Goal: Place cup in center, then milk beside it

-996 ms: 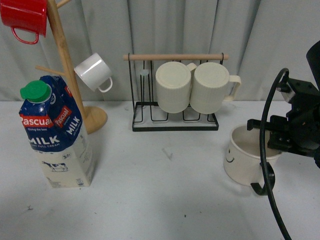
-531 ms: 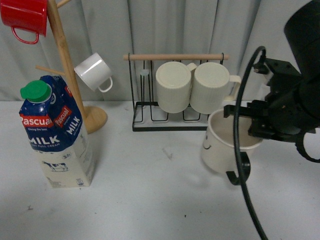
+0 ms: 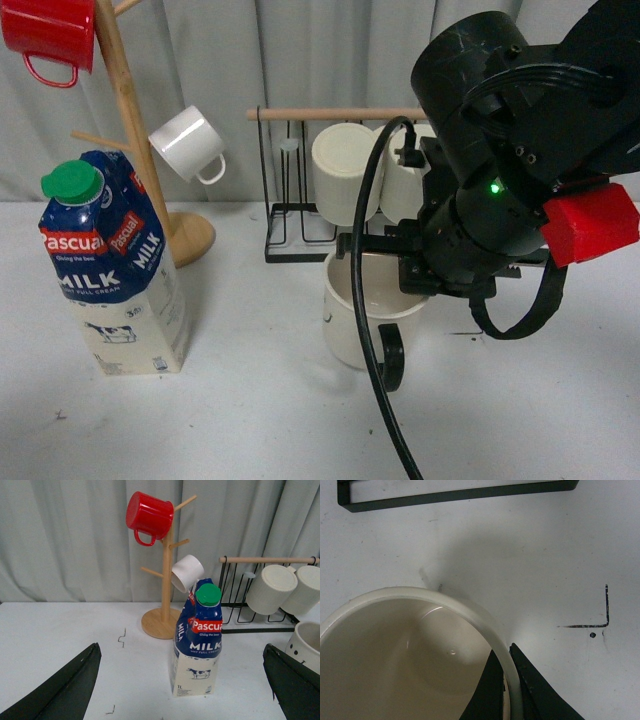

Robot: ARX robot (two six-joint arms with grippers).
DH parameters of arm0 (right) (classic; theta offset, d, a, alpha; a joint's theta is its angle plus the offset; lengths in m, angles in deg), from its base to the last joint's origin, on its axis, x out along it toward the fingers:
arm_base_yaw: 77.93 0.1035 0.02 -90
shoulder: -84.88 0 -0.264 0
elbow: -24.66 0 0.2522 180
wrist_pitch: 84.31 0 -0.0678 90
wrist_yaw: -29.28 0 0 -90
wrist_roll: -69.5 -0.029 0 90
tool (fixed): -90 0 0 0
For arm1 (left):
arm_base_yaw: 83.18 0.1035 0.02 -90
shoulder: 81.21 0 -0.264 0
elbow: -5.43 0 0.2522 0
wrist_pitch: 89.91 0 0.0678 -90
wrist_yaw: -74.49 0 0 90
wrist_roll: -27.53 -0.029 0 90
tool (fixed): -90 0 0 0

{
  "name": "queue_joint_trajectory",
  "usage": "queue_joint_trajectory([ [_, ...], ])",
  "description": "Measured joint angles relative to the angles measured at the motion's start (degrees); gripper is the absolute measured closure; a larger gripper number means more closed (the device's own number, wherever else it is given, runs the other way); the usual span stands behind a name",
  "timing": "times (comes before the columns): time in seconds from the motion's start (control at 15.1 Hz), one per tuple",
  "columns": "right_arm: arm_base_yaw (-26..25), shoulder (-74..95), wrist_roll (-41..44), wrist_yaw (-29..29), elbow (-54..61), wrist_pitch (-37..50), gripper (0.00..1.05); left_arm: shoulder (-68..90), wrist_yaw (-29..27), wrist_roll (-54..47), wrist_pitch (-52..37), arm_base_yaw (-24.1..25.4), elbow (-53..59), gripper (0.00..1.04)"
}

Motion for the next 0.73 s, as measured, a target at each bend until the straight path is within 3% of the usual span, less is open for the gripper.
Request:
queue_joint_trajectory([
  [0.6,0.3,2.3,-1.9,0.4,-1.5,-2.2,1.01,0.0,0.0,0.0,0.0,0.0,0.0,0.07],
  [0.73,0.3,2.3,-1.9,1.7,-1.9,-1.4,0.85,0.0,0.0,0.0,0.0,0.0,0.0,0.07],
])
